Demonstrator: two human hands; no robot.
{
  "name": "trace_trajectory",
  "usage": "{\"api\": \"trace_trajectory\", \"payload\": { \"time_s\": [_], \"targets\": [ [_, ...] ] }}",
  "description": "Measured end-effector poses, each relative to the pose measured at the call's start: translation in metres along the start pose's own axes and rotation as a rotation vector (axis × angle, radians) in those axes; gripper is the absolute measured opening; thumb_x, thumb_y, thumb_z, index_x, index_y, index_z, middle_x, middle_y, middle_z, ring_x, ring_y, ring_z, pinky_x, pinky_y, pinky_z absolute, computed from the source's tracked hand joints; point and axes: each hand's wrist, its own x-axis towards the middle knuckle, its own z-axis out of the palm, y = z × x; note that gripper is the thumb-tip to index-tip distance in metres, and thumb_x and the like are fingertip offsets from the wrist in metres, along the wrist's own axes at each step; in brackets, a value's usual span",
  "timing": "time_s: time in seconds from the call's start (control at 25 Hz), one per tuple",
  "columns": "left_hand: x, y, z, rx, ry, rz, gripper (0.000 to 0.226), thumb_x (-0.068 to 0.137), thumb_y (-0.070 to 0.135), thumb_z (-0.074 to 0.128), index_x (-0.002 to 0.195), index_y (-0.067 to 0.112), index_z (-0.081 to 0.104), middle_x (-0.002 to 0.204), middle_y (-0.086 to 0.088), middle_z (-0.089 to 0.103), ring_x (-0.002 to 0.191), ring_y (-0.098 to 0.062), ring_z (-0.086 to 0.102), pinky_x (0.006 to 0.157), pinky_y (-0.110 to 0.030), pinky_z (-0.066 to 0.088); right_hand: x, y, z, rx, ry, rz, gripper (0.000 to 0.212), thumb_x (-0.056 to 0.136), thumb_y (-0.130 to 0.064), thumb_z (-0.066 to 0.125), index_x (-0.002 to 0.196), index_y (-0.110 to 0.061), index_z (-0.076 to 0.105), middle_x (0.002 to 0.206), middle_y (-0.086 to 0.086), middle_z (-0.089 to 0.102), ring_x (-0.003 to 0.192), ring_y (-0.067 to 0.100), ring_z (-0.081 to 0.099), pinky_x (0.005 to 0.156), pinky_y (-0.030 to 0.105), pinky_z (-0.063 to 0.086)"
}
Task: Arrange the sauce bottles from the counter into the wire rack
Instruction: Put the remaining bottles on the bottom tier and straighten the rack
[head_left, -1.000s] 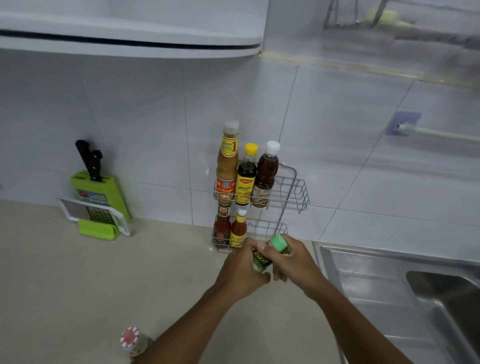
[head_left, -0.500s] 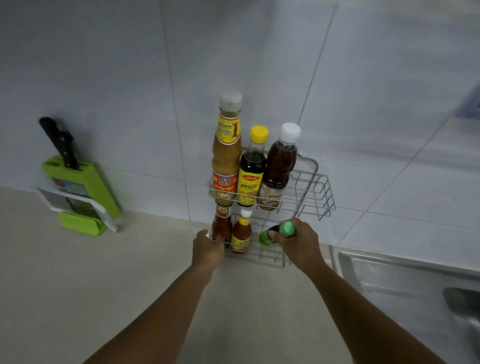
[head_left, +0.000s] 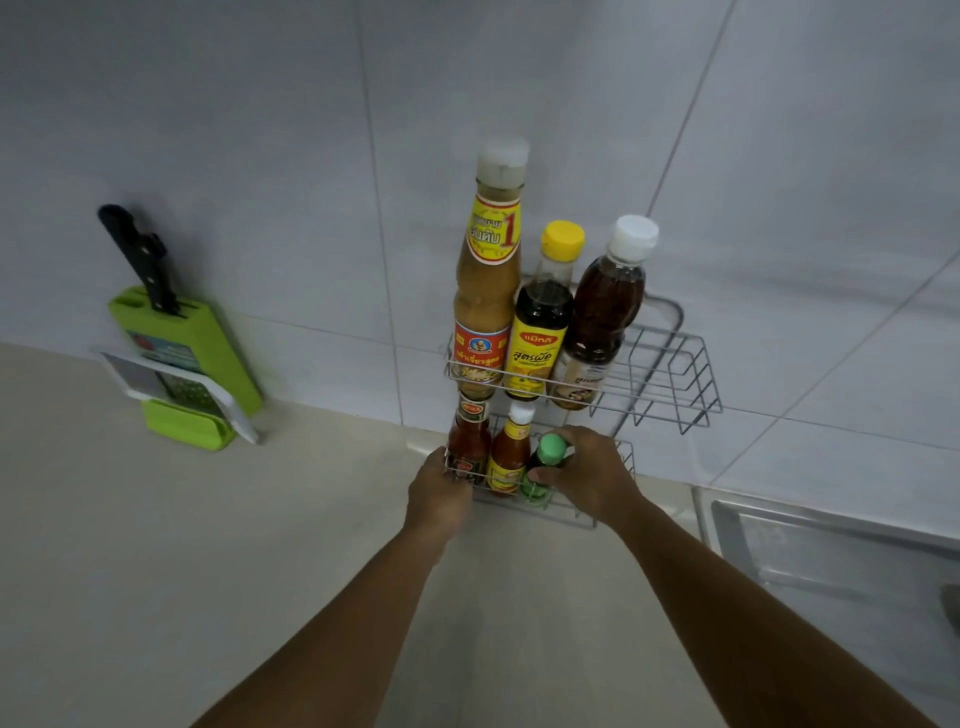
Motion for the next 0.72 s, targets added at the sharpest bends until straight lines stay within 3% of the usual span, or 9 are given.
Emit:
{"api": "trace_trajectory", "payload": {
  "time_s": [0.08,0.24,0.36,0.44,0.52,0.6,0.68,0.72],
  "targets": [
    [-0.001,-0.003,-0.002,-0.001,-0.028,0.011,0.042,0.095,0.017,0.048,0.136,0.025,0.055,0.115,0.006,0.059,0.097,-0.017,0.052,0.083,-0.028,0.038,0.001,0.001,0.001,-0.011,0.001,0.009,0.048,0.071,-0.020,0.093,0.112,-0.008,0.071,0.102,0.004,0.067,0.094,0.026,0.065,0.080,0.032,0.049],
    [-0.004,-0.004,-0.006,0.015,-0.088,-0.032,0.051,0.096,0.018,0.051,0.147,0.021,0.043,0.147,-0.007,0.052,0.130,-0.030,0.051,0.094,-0.030,0.039,0.000,0.005,-0.002,-0.088,-0.076,0.051,0.056,0.070,-0.021,0.093,0.119,-0.014,0.068,0.114,0.005,0.072,0.101,0.020,0.062,0.086,0.025,0.044],
    [-0.013,0.003,-0.014,0.070,-0.108,-0.115,0.055,0.095,0.025,0.055,0.146,0.013,0.039,0.146,-0.010,0.051,0.129,-0.032,0.051,0.098,-0.031,0.042,-0.012,0.009,-0.001,-0.074,-0.098,0.092,0.069,0.070,-0.011,0.091,0.133,-0.010,0.061,0.118,0.005,0.071,0.113,0.025,0.066,0.082,0.021,0.045],
    [-0.018,0.010,-0.024,0.198,-0.169,-0.152,0.057,0.095,0.027,0.056,0.145,0.008,0.037,0.147,-0.013,0.047,0.130,-0.031,0.050,0.091,-0.027,0.040,-0.029,0.008,0.003,-0.013,-0.060,0.136,0.078,0.073,-0.005,0.089,0.142,-0.008,0.054,0.126,0.009,0.068,0.122,0.027,0.063,0.083,0.019,0.044],
    [-0.025,0.022,-0.042,0.360,-0.270,-0.123,0.047,0.096,0.021,0.052,0.141,0.010,0.042,0.141,-0.016,0.049,0.119,-0.025,0.056,0.081,-0.023,0.037,-0.051,0.004,0.009,0.035,0.077,0.127,0.070,0.074,-0.001,0.086,0.137,-0.008,0.056,0.128,0.011,0.067,0.117,0.029,0.063,0.084,0.020,0.047],
    [-0.029,0.036,-0.067,0.481,-0.346,-0.039,0.045,0.095,0.015,0.049,0.140,0.010,0.047,0.142,-0.014,0.049,0.118,-0.024,0.056,0.082,-0.022,0.040,-0.074,-0.005,0.015,0.070,0.223,0.092,0.052,0.077,-0.001,0.082,0.124,-0.011,0.061,0.122,0.013,0.067,0.112,0.031,0.063,0.083,0.027,0.053],
    [-0.028,0.046,-0.092,0.510,-0.410,0.046,0.056,0.094,0.011,0.049,0.149,0.012,0.041,0.151,-0.010,0.046,0.127,-0.025,0.053,0.089,-0.023,0.042,-0.094,-0.017,0.020,0.072,0.249,0.090,0.052,0.083,-0.002,0.076,0.133,-0.007,0.060,0.130,0.015,0.062,0.123,0.031,0.057,0.101,0.039,0.051],
    [-0.032,0.048,-0.109,0.496,-0.439,0.079,0.058,0.093,0.008,0.049,0.151,0.016,0.039,0.150,-0.009,0.047,0.122,-0.025,0.057,0.087,-0.025,0.045,-0.107,-0.027,0.024,0.063,0.228,0.063,0.052,0.085,-0.003,0.074,0.135,-0.007,0.060,0.131,0.014,0.062,0.124,0.030,0.056,0.105,0.038,0.048]
  ]
}}
